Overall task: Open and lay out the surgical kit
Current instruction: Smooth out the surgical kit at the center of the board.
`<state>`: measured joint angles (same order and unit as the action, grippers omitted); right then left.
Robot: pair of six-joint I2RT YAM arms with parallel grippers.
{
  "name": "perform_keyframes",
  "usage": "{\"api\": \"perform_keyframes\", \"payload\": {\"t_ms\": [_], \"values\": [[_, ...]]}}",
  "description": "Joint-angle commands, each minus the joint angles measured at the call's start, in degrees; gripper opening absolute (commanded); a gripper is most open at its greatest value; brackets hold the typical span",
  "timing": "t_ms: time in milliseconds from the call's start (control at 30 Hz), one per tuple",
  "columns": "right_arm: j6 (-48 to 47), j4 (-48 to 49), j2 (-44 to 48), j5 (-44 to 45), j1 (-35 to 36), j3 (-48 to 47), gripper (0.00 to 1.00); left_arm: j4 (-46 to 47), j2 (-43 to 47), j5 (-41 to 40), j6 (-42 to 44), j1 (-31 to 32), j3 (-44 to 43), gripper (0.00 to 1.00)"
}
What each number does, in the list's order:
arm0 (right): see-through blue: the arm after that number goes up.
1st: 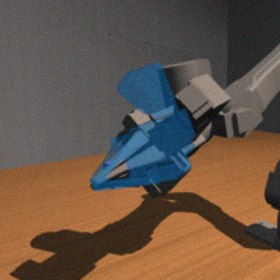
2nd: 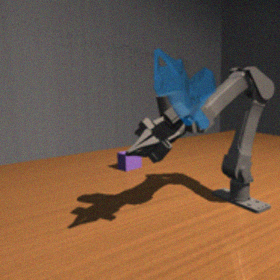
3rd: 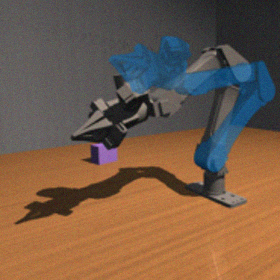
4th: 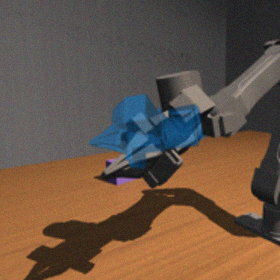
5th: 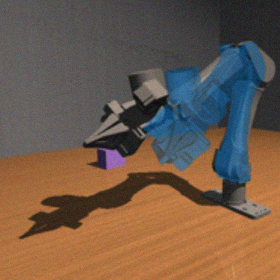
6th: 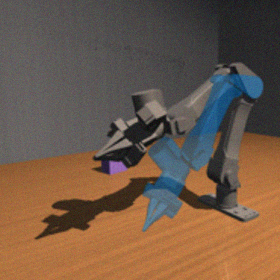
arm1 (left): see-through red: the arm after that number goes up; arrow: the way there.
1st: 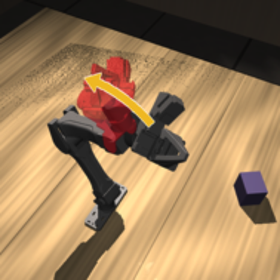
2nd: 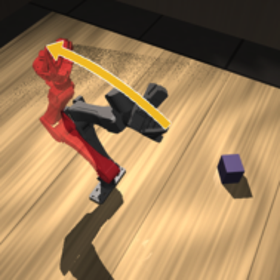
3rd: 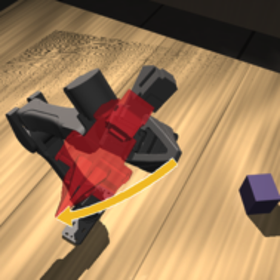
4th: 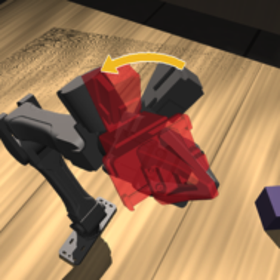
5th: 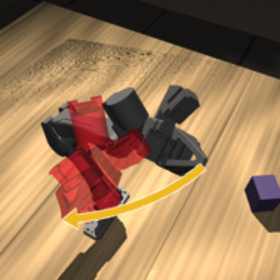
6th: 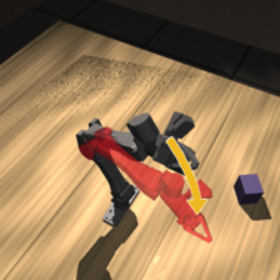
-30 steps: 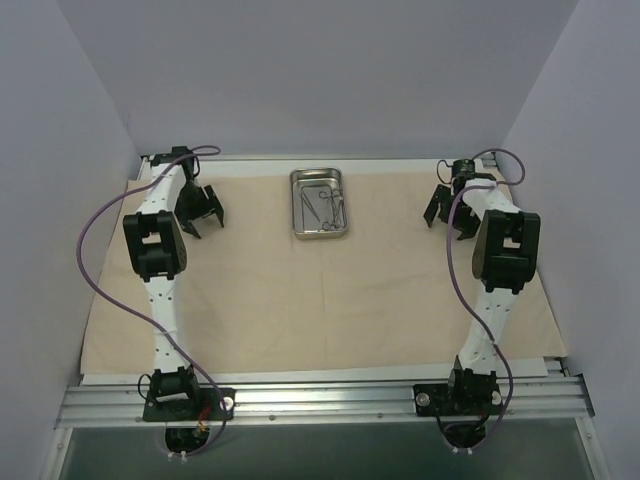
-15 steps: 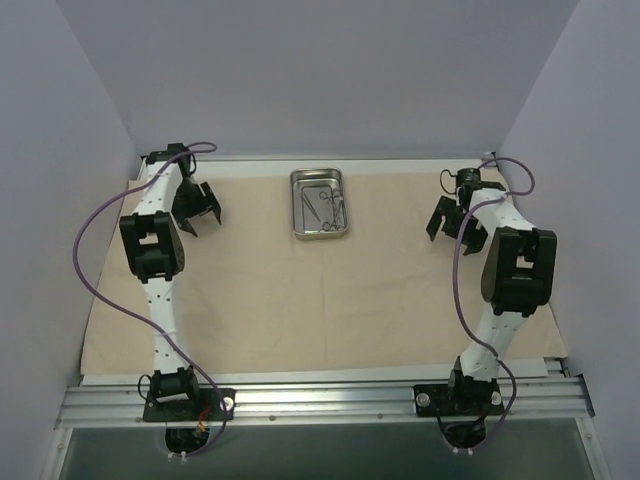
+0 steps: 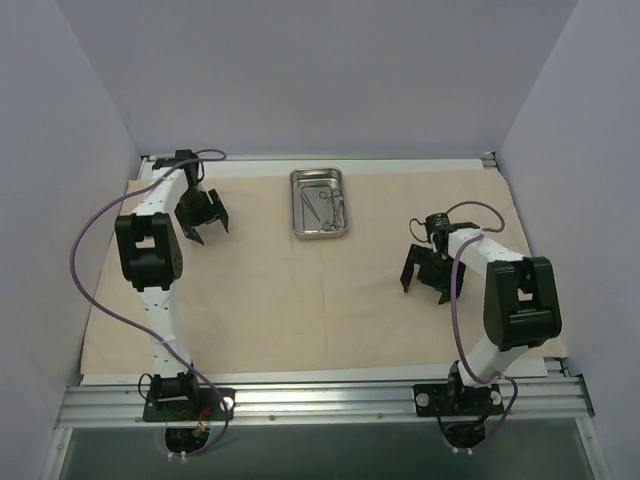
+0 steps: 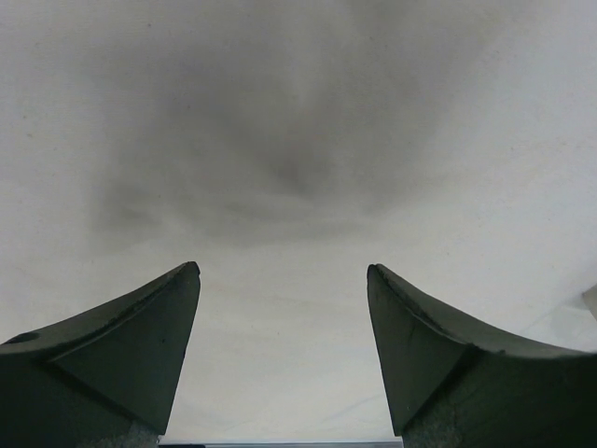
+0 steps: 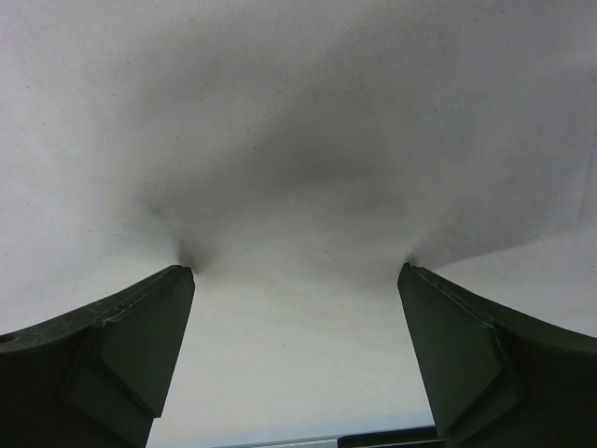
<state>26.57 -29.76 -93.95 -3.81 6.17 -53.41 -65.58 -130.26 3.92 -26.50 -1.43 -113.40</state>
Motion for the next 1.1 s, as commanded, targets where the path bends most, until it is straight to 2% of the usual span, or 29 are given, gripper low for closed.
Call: {"api": "perform_keyframes", "payload": {"t_ms": [0,133,300,533,667,833,900,1067], "values": [[0.5,-0.3,-2.0,1.4,0.9,1.1,1.0,0.4,-3.9,0.2,0.9,-0.1,-2.6,0.81],[1.1,-1.1,-4.9,0.0,0.7,3.0,1.0,-1.4,-8.6,-1.1,1.6,-0.3,-5.8,0.81],[1.5,-2.1,-4.6,-0.7,0.8,5.2,1.0,-1.1,-9.1,-1.3,2.2,-1.0,-5.9,0.82],[-0.5,-7.8,-2.8,3.5,0.8,-4.1,1.0,-2.4,-6.4,-2.9,2.8,-1.3,-7.1,0.81],[-1.3,-10.8,1.6,3.2,0.9,-7.3,1.0,-3.1,-1.9,-3.4,2.8,-1.5,-6.9,0.82],[-5.5,-7.9,-1.3,-1.6,1.6,-19.0,1.0,-2.8,4.9,-3.4,2.3,-1.3,-5.5,0.82],[-7.4,-7.4,-6.5,-3.8,2.3,-23.6,1.0,-1.5,7.5,-2.3,2.3,-1.0,-3.5,0.82],[-8.5,-7.1,-17.1,-5.1,5.2,-40.9,1.0,-0.2,15.9,-3.2,2.6,-1.0,8.1,0.83]]}}
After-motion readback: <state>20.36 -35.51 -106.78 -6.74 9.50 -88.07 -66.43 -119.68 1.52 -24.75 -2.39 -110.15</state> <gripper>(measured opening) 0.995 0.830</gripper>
